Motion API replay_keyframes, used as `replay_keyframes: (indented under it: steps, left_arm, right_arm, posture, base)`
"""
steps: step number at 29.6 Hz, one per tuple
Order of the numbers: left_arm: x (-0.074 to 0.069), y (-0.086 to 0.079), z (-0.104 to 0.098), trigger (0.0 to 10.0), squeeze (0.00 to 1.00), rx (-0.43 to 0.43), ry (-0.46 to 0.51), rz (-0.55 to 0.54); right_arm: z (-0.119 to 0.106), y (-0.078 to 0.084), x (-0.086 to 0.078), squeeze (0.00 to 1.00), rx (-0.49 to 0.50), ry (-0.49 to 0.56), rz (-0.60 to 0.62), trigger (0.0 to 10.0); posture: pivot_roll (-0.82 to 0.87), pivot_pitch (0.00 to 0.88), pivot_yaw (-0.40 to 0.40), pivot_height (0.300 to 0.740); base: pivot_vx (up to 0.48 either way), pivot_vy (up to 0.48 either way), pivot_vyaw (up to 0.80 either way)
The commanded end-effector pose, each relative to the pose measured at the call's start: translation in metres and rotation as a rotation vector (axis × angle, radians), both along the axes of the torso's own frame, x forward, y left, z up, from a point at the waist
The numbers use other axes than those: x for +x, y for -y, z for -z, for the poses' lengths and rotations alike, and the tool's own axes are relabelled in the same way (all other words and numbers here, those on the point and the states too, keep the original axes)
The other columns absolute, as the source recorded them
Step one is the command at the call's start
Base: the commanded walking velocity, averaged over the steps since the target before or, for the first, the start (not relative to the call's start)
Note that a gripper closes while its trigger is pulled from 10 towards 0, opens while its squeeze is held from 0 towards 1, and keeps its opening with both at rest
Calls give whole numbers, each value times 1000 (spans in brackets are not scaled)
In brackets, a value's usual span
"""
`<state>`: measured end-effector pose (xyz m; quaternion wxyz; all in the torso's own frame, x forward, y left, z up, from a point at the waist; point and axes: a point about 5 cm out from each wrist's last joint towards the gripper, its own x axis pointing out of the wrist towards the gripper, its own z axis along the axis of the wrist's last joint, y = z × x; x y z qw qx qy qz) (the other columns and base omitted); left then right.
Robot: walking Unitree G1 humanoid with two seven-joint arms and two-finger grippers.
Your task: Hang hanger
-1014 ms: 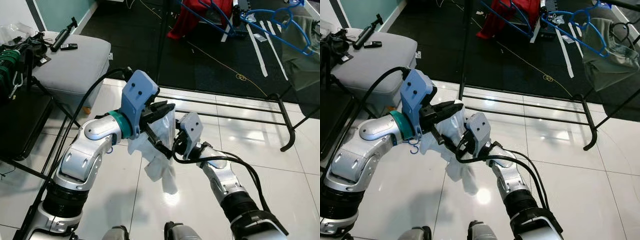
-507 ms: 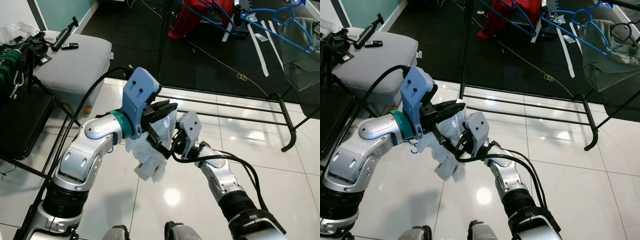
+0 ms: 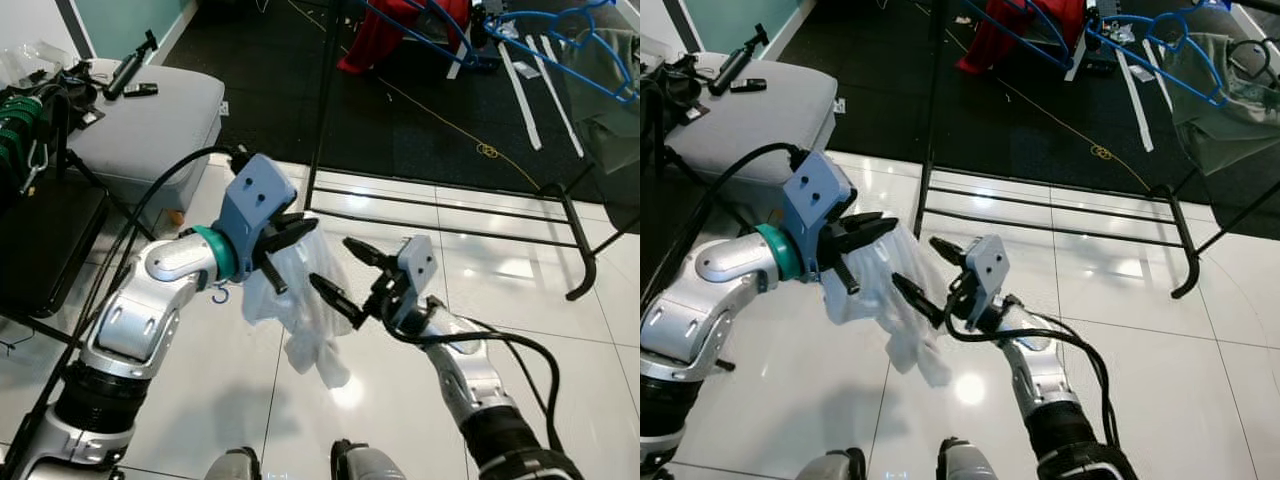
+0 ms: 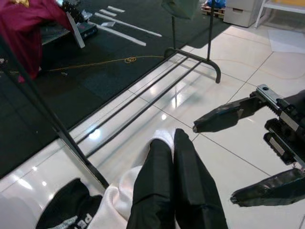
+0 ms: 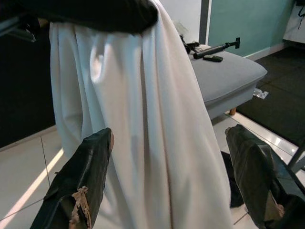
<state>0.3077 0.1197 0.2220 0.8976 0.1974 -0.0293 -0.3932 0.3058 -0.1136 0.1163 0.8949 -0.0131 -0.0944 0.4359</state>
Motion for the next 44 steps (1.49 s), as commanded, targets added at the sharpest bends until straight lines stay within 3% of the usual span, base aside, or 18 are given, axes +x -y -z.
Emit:
replay_keyframes:
  steps: [1, 2, 4, 5, 6, 9, 14, 19, 25, 32, 34, 40, 41, 42, 44]
  left_arm:
    - [-2, -2, 2, 10000, 0, 12, 8, 16]
    - [-5, -4, 4, 10000, 0, 32, 10, 56]
    - [-5, -4, 4, 10000, 0, 32, 10, 56]
    - [-9, -2, 3, 10000, 0, 33, 12, 107]
    - [-14, 2, 2, 10000, 0, 24, 13, 156]
    - [-20, 10, -2, 10000, 0, 4, 14, 222]
    - [-24, 16, -3, 10000, 0, 4, 15, 284]
    - [-29, 23, 0, 10000, 0, 35, 11, 361]
    - [-31, 21, 2, 10000, 0, 45, 6, 381]
    - [-34, 26, -3, 10000, 0, 29, 23, 415]
    - [-36, 32, -7, 10000, 0, 0, 37, 436]
    - [-39, 41, -13, 10000, 0, -25, 58, 468]
    - [-39, 42, -15, 10000, 0, -29, 61, 474]
    - [-40, 43, -15, 10000, 0, -34, 62, 476]
    - [-40, 43, -16, 10000, 0, -37, 61, 477]
  right_arm:
    - [3, 5, -3, 1000, 2, -19, -4, 10000]
    - [8, 5, -7, 1000, -45, -61, -68, 10000]
    - [8, 5, -7, 1000, -45, -61, -68, 10000]
    - [10, 4, -10, 945, -98, -91, -145, 10000]
    - [13, 3, -13, 0, -155, -108, -209, 10000]
    - [13, 4, -14, 0, -223, -96, -261, 10000]
    - [6, 7, -7, 0, -219, -61, -232, 10000]
    - [-10, 14, 11, 0, -246, 74, -81, 10000]
    - [-19, 18, 16, 0, -226, 112, -19, 10000]
    - [-9, 16, 12, 0, -184, 24, -107, 10000]
    - [1, 9, 5, 0, -162, -85, -217, 10000]
    - [10, 1, -3, 0, -153, -166, -331, 10000]
    - [8, -1, -3, 0, -135, -168, -336, 4157]
    - [5, -2, -1, 0, -104, -169, -333, 0]
    - [3, -3, 0, 0, -82, -168, -329, 0]
  posture:
    - [-7, 123, -9, 740]
    - [-9, 119, -7, 740]
    - [-9, 119, -7, 740]
    - [-11, 117, -6, 740]
    - [-12, 109, -9, 740]
    - [-12, 109, -10, 740]
    - [-10, 104, -14, 740]
    - [-5, 96, -22, 740]
    - [-6, 86, -20, 740]
    - [-4, 80, -19, 740]
    - [-4, 78, -17, 740]
    - [0, 76, -17, 740]
    - [2, 77, -18, 740]
    - [1, 76, -18, 740]
    - [1, 76, -18, 740]
  base:
    - [0, 0, 0]
    - [0, 0, 0]
    - [0, 0, 0]
    - [0, 0, 0]
    - [0, 0, 0]
    - [0, 0, 0]
    - [0, 0, 0]
    - [0, 0, 0]
    - [0, 0, 0]
    - [0, 0, 0]
    - [0, 0, 0]
    - [0, 0, 0]
    - [0, 0, 0]
    - [0, 0, 0]
    - [0, 0, 0]
